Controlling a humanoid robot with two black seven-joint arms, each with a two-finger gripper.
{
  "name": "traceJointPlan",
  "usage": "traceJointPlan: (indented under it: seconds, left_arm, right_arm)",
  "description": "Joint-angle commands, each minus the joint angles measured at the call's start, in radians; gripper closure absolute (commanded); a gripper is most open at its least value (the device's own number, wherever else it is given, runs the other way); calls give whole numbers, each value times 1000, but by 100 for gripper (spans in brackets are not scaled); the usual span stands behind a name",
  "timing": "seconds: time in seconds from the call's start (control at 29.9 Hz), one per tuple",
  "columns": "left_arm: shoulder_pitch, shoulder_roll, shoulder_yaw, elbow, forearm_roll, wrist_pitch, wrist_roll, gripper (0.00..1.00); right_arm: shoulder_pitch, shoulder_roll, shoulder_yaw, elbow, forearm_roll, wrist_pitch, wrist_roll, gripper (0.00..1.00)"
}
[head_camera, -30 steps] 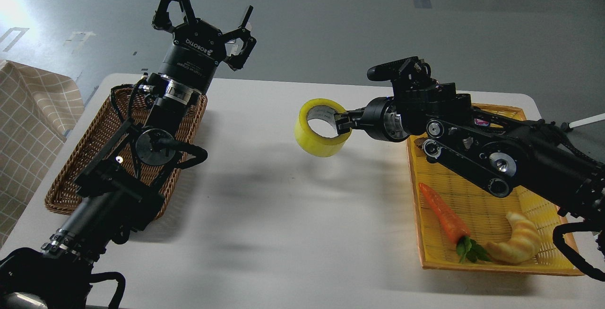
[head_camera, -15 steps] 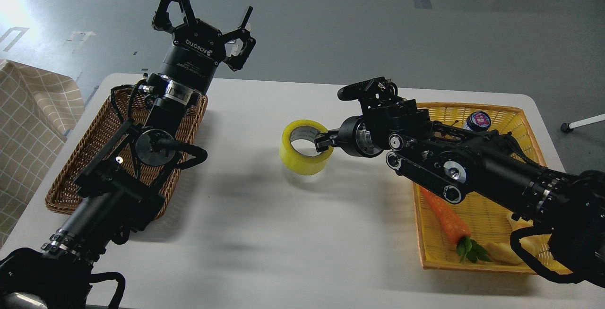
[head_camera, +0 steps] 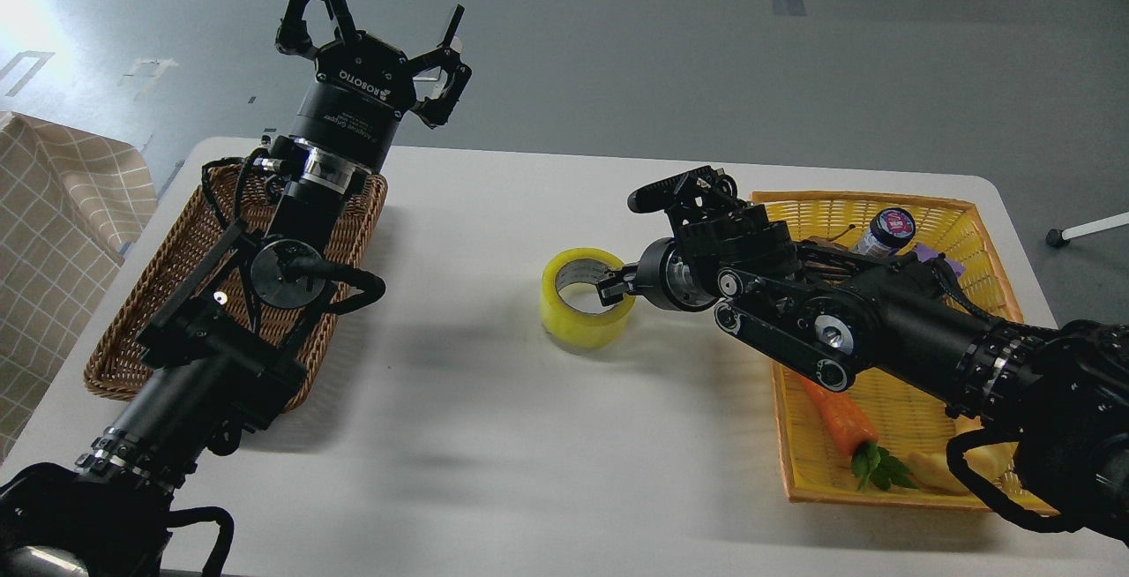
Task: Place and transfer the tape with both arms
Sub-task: 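Set the tape roll on the table, open the right gripper and withdraw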
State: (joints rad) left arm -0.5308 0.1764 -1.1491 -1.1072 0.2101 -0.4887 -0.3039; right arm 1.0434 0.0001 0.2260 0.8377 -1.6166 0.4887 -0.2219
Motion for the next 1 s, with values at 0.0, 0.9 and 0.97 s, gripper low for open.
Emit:
traceJointPlan:
  seconds: [0.0, 0.9, 0.97]
  left_arm:
    - [0, 0, 0, 1, 0, 0, 0, 2]
    - [2, -2, 0, 1, 2, 0, 0, 2]
    - [0, -2, 0, 0, 2, 0, 0, 2]
  right_arm:
    - [-2, 0, 3, 1, 0, 0, -1, 100]
    - [-14, 0, 81, 14, 11, 0, -2, 10]
    - [-13, 0, 98, 17, 11, 0, -5, 5]
